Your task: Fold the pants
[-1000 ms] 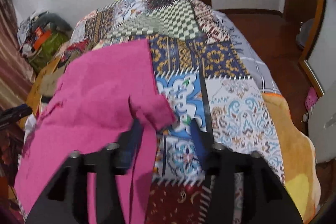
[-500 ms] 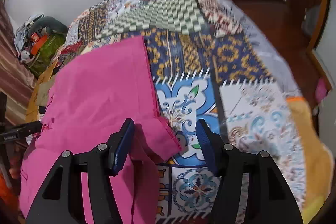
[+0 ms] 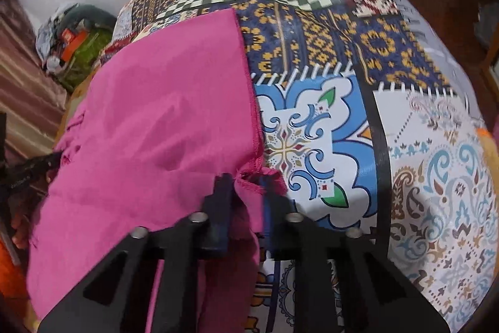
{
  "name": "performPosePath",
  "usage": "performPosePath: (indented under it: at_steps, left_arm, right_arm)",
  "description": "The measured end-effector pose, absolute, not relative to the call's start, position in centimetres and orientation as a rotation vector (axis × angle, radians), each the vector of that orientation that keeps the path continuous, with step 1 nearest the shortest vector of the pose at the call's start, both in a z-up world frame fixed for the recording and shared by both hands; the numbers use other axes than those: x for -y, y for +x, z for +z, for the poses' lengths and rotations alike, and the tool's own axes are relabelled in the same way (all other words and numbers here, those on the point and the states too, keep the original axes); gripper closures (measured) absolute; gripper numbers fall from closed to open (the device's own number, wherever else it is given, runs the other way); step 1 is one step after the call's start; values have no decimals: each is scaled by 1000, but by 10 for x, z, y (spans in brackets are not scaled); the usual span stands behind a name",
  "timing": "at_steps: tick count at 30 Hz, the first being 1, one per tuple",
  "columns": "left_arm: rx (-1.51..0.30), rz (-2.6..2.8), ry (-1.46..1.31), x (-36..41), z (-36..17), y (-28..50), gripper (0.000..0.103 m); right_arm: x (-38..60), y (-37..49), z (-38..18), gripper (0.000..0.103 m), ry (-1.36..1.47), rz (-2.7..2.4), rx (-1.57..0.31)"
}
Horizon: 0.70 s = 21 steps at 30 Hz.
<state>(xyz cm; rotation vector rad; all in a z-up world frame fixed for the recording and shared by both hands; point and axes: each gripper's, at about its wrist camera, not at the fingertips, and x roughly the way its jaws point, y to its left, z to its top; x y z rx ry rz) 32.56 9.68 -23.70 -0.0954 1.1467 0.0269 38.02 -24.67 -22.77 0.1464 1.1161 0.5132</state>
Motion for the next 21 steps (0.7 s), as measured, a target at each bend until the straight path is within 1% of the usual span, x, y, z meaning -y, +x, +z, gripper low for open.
performPosePath:
  at_steps: [7,10,14,17,21]
  left_arm:
    - [-1122,92,-42,-105,-237,322,98]
    - [-1149,88,-75,-108,-249,321,97]
    - [-1132,89,-74,-108,-245,318,97]
    - [-1125,91,-85,-111,-238,315,94]
    - [-1074,122,-106,-122,-220,308,89]
  right_arm:
    - [241,374,-220,99,6,473,-1053]
    - [248,375,-225,100,-15,412,-1053]
    - [260,371,-236,100,-32,350,-1072]
    - [266,365,-228,100,-42,361,-1073]
    - [268,359,-204,98,-74,355,-1013]
